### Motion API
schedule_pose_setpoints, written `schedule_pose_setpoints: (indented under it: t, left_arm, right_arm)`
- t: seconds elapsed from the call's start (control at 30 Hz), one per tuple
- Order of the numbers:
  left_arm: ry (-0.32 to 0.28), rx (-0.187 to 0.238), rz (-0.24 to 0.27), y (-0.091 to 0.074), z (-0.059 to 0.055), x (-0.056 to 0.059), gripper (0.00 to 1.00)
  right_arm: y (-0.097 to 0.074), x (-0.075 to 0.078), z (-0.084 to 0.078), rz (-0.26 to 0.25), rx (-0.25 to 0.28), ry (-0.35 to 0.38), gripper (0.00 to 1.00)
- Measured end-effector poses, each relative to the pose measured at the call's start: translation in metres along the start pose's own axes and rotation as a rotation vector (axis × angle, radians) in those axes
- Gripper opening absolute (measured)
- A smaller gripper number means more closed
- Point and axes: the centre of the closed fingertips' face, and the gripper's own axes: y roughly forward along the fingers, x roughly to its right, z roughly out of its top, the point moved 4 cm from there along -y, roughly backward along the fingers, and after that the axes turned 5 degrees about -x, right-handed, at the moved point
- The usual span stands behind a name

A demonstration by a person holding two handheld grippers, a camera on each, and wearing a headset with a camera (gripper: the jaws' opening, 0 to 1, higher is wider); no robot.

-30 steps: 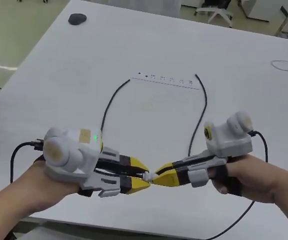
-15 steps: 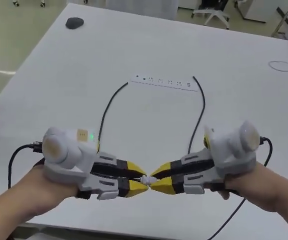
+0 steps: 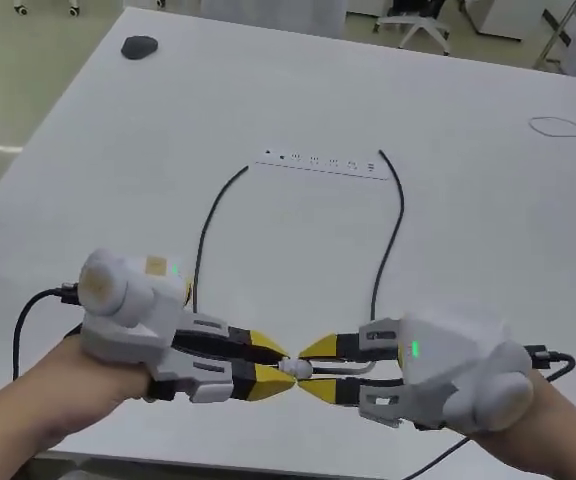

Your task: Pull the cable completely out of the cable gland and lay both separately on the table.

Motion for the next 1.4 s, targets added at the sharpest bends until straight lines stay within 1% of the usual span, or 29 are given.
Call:
schedule_pose_setpoints:
  t: [0.07, 0.13, 0.2, 0.27, 0.33, 0.4, 0.43, 0.47, 0.53, 0.57, 0.6, 0.63, 0.67, 0.7, 0.73, 0.77, 0.8, 0.83, 0.87, 0.9, 0.93, 1.0, 1.07, 1.13, 1.17, 1.2, 1.23, 1.33, 1.4]
  left_arm:
    - [-0.006, 0.007, -0.003, -0.001, 0.0, 0.0, 0.14]
    - [-0.01, 0.003, -0.001, 0.0, 0.0, 0.0, 0.14]
    - [-0.001, -0.009, 0.0, 0.0, -0.002, 0.0, 0.14]
    - [0.002, -0.012, 0.002, 0.0, -0.003, -0.001, 0.14]
    - [0.007, -0.008, 0.002, -0.001, -0.003, 0.0, 0.14]
    - [0.007, -0.011, -0.001, -0.002, -0.004, 0.001, 0.14]
    - [0.008, -0.012, -0.001, -0.002, -0.004, 0.001, 0.15]
    - [0.012, -0.009, 0.003, -0.002, -0.004, 0.001, 0.15]
    - [0.016, -0.008, 0.001, -0.002, -0.004, 0.002, 0.15]
    - [0.019, -0.008, 0.003, -0.003, -0.004, 0.001, 0.15]
    - [0.024, -0.008, 0.005, -0.003, -0.004, 0.001, 0.15]
    - [0.026, -0.008, 0.005, -0.003, -0.005, 0.001, 0.15]
    - [0.036, -0.01, 0.008, -0.003, -0.005, 0.001, 0.15]
    - [0.051, -0.009, 0.011, -0.004, -0.005, 0.001, 0.15]
    - [0.058, -0.008, 0.011, -0.004, -0.004, 0.001, 0.15]
    - [0.072, -0.005, 0.013, -0.005, -0.003, 0.001, 0.15]
    - [0.079, -0.003, 0.014, -0.006, -0.003, 0.002, 0.15]
    - [0.094, 0.0, 0.013, -0.006, -0.002, 0.002, 0.15]
    - [0.108, 0.0, 0.012, -0.006, -0.001, 0.003, 0.15]
    - [0.132, -0.005, 0.013, -0.007, -0.001, 0.003, 0.15]
    - [0.141, -0.008, 0.012, -0.007, -0.001, 0.003, 0.15]
    - [0.155, -0.01, 0.009, -0.007, -0.001, 0.004, 0.15]
    - [0.174, -0.01, 0.009, -0.007, 0.0, 0.004, 0.15]
    - [0.196, -0.006, 0.014, -0.007, 0.001, 0.004, 0.15]
    - [0.198, -0.005, 0.014, -0.007, 0.001, 0.004, 0.15]
    - [0.202, -0.003, 0.013, -0.007, 0.002, 0.004, 0.15]
    - [0.205, -0.001, 0.013, -0.006, 0.002, 0.005, 0.15]
    - [0.208, -0.003, 0.005, -0.005, 0.002, 0.007, 0.15]
    - [0.205, -0.004, 0.005, -0.005, 0.002, 0.006, 0.15]
  right_arm:
    - [-0.001, 0.002, 0.0, -0.006, 0.003, 0.003, 0.07]
    - [0.001, 0.003, -0.001, -0.005, 0.003, 0.047, 0.08]
    - [0.003, 0.002, -0.003, 0.004, 0.004, 0.058, 0.08]
    - [0.004, 0.003, -0.004, 0.008, 0.013, 0.095, 0.08]
    - [0.004, 0.003, -0.003, 0.006, 0.02, 0.099, 0.08]
    - [0.004, 0.001, -0.003, 0.03, 0.028, 0.168, 0.08]
    - [0.005, 0.003, -0.005, 0.026, 0.01, 0.18, 0.08]
    - [0.005, 0.003, -0.005, 0.023, 0.014, 0.172, 0.08]
    - [0.006, 0.002, -0.004, 0.031, 0.025, 0.199, 0.09]
    - [0.006, 0.002, -0.003, 0.039, 0.039, 0.246, 0.09]
    - [0.006, 0.001, -0.002, 0.053, 0.06, 0.276, 0.11]
    - [0.006, 0.001, -0.001, 0.059, 0.063, 0.287, 0.13]
    - [0.005, 0.0, -0.002, 0.083, 0.061, 0.36, 0.19]
    - [0.005, 0.003, -0.003, 0.08, 0.06, 0.388, 0.23]
    - [0.004, 0.005, -0.003, 0.08, 0.068, 0.371, 0.23]
    - [0.003, 0.004, -0.004, 0.104, 0.08, 0.406, 0.2]
    - [0.002, 0.005, -0.005, 0.114, 0.085, 0.44, 0.19]
    - [0.001, 0.007, -0.007, 0.122, 0.087, 0.475, 0.19]
    - [0.0, 0.008, -0.008, 0.152, 0.102, 0.53, 0.2]
    - [-0.001, 0.01, -0.008, 0.16, 0.12, 0.552, 0.2]
    - [-0.003, 0.012, -0.008, 0.188, 0.151, 0.583, 0.19]
    - [-0.006, 0.017, -0.01, 0.229, 0.192, 0.653, 0.18]
    - [-0.007, 0.015, -0.009, 0.301, 0.225, 0.722, 0.21]
    - [-0.005, 0.018, -0.014, 0.328, 0.238, 0.747, 0.2]
    - [-0.003, 0.017, -0.016, 0.368, 0.241, 0.785, 0.2]
    - [-0.002, 0.017, -0.016, 0.377, 0.25, 0.79, 0.21]
    - [-0.001, 0.016, -0.017, 0.403, 0.253, 0.805, 0.21]
    - [0.002, 0.016, -0.017, 0.426, 0.261, 0.803, 0.18]
    - [0.003, 0.017, -0.014, 0.451, 0.284, 0.832, 0.18]
